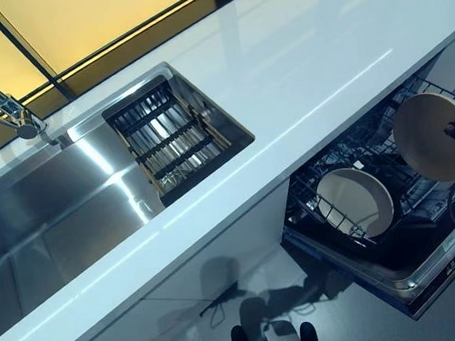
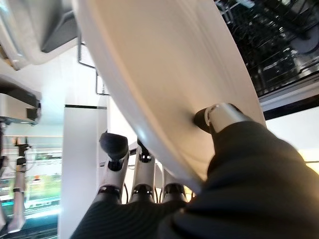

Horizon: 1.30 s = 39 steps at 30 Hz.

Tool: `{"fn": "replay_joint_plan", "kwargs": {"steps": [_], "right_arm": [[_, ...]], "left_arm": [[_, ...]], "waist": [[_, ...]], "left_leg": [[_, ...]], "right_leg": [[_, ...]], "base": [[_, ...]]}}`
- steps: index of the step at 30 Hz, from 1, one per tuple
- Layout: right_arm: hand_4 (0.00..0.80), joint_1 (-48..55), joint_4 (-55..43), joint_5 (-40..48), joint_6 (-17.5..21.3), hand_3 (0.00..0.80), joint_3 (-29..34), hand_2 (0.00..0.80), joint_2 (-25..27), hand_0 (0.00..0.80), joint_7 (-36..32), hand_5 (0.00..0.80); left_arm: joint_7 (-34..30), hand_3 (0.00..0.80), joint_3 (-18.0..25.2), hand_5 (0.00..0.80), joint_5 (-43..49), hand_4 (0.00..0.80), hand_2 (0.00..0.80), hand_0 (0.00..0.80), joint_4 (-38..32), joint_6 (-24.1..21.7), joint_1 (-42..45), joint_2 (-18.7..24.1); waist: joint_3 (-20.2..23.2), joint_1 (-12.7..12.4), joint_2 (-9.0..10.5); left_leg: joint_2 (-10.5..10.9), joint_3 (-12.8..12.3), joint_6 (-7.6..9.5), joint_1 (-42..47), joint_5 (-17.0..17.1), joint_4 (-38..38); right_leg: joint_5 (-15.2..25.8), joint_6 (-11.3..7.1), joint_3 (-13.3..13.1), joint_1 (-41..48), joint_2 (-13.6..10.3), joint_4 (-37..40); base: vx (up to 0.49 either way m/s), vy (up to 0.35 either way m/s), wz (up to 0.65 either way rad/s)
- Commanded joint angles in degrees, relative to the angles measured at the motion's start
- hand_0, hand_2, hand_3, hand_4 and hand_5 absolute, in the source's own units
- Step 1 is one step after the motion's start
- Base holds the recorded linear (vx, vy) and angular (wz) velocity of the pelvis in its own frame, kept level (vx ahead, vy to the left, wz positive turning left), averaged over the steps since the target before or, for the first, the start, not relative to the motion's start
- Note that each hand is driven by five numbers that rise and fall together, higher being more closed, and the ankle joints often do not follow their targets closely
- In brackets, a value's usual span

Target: Take plates into dishwasher

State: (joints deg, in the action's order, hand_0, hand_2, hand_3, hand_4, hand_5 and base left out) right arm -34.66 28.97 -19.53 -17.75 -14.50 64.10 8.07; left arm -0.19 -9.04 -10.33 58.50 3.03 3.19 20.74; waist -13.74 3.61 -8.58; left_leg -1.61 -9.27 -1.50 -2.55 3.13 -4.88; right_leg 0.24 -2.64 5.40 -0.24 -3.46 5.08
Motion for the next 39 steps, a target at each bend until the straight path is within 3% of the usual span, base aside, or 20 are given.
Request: {"fn": "replay_joint_plan", "kwargs": {"steps": [1,39], "right_arm": [[0.8,-9.01,2.33,-2.94,1.65,0.8,-3.84,0.8,2.02,0.8,1.58,0.8],[0.8,-8.16,10.11,-3.81,2.66,0.8,-8.56,0.8,-2.71,0.8,-2.51,0.8]], "left_arm": [[0.21,0.0,-3.17,0.0,-2.1,0.0,0.0,0.0,1.95,-0.59,-1.5,0.03],[0.23,0.0,-4.24,0.0,-3.84,0.0,0.0,0.0,1.2,-0.23,-2.49,-0.67]], "waist": [[0.72,-1.95,0.88],[-1.65,-3.09,-2.78]], "left_leg": [[3.23,0.24,1.97,1.77,-6.72,-0.12],[3.85,1.05,1.55,0.75,-5.75,-0.12]], "right_leg": [[-1.03,-1.32,2.74,-2.32,0.52,-0.08],[-0.53,-1.65,4.32,-3.18,-0.94,-0.08]], "base": [[-0.026,0.005,0.04],[0.0,0.0,0.0]]}}
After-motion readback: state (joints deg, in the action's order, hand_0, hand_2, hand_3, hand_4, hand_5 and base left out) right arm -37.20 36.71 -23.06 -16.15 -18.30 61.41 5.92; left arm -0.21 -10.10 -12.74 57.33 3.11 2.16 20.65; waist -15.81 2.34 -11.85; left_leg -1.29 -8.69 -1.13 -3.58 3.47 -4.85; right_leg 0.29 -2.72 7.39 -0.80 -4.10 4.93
